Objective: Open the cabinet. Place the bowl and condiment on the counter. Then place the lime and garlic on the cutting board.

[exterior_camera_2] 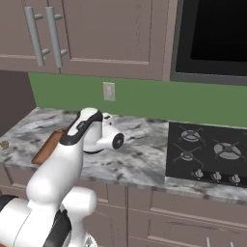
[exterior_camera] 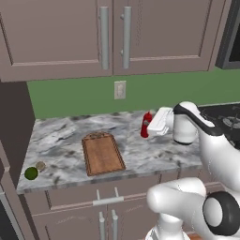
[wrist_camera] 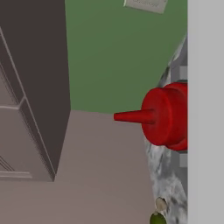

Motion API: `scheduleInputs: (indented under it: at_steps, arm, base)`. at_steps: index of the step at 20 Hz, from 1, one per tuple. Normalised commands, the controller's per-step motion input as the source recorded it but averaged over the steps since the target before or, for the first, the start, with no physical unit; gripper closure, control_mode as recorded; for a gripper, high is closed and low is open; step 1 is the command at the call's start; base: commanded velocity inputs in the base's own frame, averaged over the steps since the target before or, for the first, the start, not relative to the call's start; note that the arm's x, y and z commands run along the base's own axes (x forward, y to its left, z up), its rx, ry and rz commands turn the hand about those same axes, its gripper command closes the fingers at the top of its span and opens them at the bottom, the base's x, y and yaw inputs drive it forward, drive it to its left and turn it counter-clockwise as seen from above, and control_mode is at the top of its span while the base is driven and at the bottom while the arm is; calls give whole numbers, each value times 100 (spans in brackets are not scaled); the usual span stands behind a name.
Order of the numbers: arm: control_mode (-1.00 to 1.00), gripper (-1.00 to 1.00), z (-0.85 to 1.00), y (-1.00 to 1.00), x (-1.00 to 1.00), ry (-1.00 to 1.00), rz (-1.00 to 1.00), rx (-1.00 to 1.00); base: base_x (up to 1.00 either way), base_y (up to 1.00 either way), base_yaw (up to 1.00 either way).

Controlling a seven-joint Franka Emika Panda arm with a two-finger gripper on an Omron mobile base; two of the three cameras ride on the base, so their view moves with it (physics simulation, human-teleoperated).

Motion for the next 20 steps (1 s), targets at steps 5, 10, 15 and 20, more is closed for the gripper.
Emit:
scheduleInputs:
  at_steps: [5,10,15,20]
  arm:
    - [-100,100,-16,0,14,0,1,0]
    - [-100,100,-14,0,14,0,1,0]
    - [-100,100,-15,0,14,0,1,0]
    - [-100,100,-14,0,15,0,1,0]
  base:
    - [0,0,0]
    - [0,0,0]
    - [0,0,0]
    - [0,0,0]
